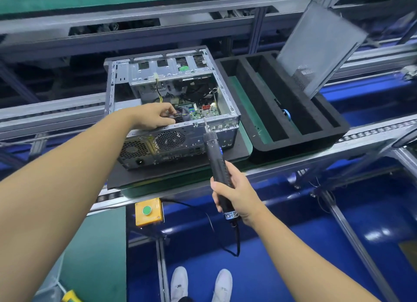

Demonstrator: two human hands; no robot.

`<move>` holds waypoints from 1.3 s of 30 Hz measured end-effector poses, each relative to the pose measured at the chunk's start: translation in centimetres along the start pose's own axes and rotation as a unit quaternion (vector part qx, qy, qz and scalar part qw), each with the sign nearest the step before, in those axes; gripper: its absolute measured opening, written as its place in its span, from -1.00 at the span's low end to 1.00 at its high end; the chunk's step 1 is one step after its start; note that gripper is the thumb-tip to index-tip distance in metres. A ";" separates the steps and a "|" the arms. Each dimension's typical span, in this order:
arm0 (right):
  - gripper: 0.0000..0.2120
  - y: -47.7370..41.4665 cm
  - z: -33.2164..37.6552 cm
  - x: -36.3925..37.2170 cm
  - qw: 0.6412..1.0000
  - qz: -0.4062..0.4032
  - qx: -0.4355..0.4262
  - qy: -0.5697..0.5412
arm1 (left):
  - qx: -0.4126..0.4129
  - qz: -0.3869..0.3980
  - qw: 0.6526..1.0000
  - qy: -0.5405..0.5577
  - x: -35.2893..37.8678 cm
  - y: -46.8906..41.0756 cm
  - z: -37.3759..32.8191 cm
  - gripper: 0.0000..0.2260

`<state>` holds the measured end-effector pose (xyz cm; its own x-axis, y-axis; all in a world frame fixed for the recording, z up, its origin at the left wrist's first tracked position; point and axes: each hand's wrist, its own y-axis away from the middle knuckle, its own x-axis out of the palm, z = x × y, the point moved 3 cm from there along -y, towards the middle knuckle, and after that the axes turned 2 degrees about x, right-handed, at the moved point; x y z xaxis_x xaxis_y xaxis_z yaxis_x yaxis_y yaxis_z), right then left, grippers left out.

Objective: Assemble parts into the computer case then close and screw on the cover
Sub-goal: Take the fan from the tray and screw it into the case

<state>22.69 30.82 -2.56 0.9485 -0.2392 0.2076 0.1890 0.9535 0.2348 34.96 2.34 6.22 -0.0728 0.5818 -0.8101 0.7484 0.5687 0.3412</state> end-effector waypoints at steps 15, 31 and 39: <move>-0.74 1.5 -3.1 0.4 0.999 -0.018 0.033 0.011 | 0.032 0.034 0.989 -0.137 3.0 -0.7 -0.1 -0.28; -0.70 2.8 -5.2 1.4 0.996 -0.028 0.068 0.047 | 0.087 -0.072 0.980 -0.164 3.1 -0.8 0.2 -0.28; -0.71 2.2 -6.0 2.4 0.994 0.001 0.092 0.058 | 0.063 -0.062 0.982 -0.166 3.2 -0.9 0.3 -0.28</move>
<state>26.90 33.47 -7.28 0.9737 -0.2044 0.1001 0.1473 0.9013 0.4074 34.20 3.50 3.20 0.0348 0.2794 -0.9595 0.8242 0.5350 0.1857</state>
